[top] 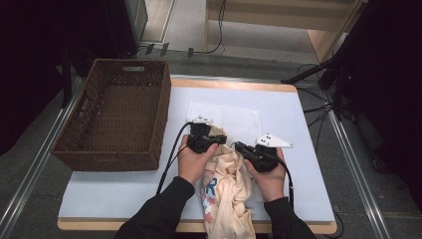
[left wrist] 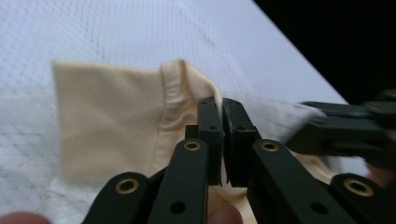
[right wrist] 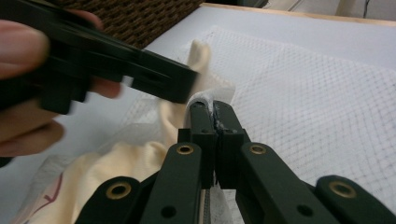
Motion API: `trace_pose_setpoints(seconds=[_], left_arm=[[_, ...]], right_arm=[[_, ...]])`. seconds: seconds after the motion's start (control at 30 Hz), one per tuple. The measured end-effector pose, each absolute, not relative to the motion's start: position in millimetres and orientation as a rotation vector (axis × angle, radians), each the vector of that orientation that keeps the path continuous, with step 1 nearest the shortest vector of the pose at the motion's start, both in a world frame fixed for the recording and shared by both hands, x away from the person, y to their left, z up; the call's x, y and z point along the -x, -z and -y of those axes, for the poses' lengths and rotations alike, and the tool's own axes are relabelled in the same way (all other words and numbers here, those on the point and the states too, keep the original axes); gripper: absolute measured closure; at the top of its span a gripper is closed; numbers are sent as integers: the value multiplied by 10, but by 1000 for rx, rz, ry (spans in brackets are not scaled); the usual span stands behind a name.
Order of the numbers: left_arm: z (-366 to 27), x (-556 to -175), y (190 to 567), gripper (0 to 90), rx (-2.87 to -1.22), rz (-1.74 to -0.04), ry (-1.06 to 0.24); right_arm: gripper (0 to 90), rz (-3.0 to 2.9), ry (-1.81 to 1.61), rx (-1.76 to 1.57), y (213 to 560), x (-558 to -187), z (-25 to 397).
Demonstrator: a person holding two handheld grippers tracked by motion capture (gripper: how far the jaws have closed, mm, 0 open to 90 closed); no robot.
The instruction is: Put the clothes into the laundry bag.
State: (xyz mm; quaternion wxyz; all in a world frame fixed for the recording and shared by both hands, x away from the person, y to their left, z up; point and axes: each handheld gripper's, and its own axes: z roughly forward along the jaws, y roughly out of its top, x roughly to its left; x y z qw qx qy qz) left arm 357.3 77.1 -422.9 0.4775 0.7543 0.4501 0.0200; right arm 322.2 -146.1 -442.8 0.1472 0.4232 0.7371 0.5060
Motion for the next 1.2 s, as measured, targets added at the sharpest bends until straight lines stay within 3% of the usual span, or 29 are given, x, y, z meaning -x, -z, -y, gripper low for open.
trace_pose_setpoints(seconds=[0.17, 0.4, 0.63, 0.77, 0.8, 1.0, 1.2], left_arm=[[-772, -3307, 4216, 877, -1847, -906, 16], [-436, -3118, 4391, 860, -2053, -661, 113], [-317, -3203, 4473, 862, -2123, -824, -15], [-395, -3303, 4455, 868, -2081, -1054, -210], [-429, -3343, 4468, 867, -2057, -1097, -200], [-569, -3254, 4398, 696, -2012, -991, -84], [-825, -3117, 4217, 546, -1941, -940, -108]], right_arm=[[891, -2114, -1443, -1252, 4452, -3262, 1490], [891, -2104, -1458, -1278, 4472, -3295, 1515], [891, -2073, -1534, -1257, 4385, -3248, 1552], [892, -2067, -1578, -1192, 4299, -3189, 1537], [892, -2071, -1582, -1179, 4276, -3167, 1525], [891, -2103, -1543, -1142, 4287, -3134, 1470], [891, -2105, -1536, -1172, 4325, -3156, 1505]])
